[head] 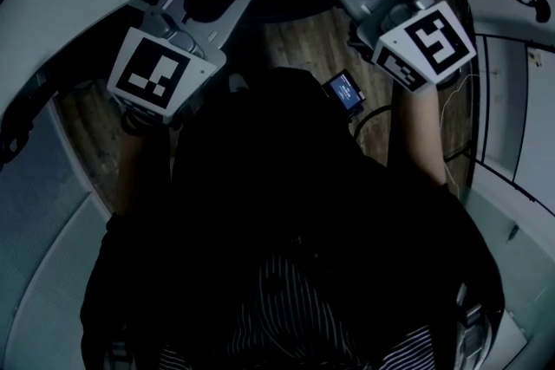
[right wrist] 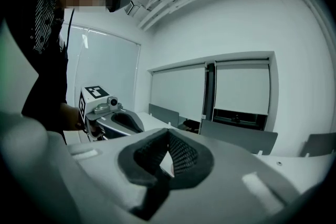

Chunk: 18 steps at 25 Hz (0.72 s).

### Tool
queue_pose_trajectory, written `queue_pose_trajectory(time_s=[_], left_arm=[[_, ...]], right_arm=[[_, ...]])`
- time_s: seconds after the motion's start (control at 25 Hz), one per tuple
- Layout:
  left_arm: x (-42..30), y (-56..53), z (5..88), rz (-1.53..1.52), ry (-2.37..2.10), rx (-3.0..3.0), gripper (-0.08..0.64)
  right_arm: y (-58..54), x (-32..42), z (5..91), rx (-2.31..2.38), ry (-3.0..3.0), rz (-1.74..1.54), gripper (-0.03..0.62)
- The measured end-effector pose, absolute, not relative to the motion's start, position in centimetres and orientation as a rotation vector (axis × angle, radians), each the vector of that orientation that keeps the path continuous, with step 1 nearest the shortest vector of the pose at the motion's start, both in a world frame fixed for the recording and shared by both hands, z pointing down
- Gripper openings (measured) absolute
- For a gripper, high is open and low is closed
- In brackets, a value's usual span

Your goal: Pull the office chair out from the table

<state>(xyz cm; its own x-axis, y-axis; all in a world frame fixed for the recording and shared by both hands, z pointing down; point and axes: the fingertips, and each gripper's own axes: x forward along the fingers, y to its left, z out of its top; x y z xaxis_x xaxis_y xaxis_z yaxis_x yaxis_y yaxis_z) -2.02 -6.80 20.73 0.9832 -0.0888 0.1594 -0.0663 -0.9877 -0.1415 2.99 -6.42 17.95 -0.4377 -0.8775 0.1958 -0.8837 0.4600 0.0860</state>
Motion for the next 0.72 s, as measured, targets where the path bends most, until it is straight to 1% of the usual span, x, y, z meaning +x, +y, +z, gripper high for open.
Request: queue_pose_trajectory(time_s=[0.12,0.36,0.56,0.72], left_arm=[[-2.5,-7.2,21.1,-0.266,0.078,-2.97,0.003],[1.1,-6.3,21.7,-0.36,-0.019,-2.926,0.003],[-0.1,-6.9,24.1,-0.423,-0.047,-2.925,0.003],[-0.3,-8.4,23.9,-0.391,0.058,-2.984,0.003]], right_arm=[[-6.9,2.5,18.4,1.515,-2.487,0.044,0.002],[-6.4,5.2,18.6,1.434,-2.472,0.043,0.002],[-7.9,2.9,19.9,1.34,-2.472,0.028,0.002],[-8.7,2.4,20.2,1.283,-2.475,0.017,0.002]])
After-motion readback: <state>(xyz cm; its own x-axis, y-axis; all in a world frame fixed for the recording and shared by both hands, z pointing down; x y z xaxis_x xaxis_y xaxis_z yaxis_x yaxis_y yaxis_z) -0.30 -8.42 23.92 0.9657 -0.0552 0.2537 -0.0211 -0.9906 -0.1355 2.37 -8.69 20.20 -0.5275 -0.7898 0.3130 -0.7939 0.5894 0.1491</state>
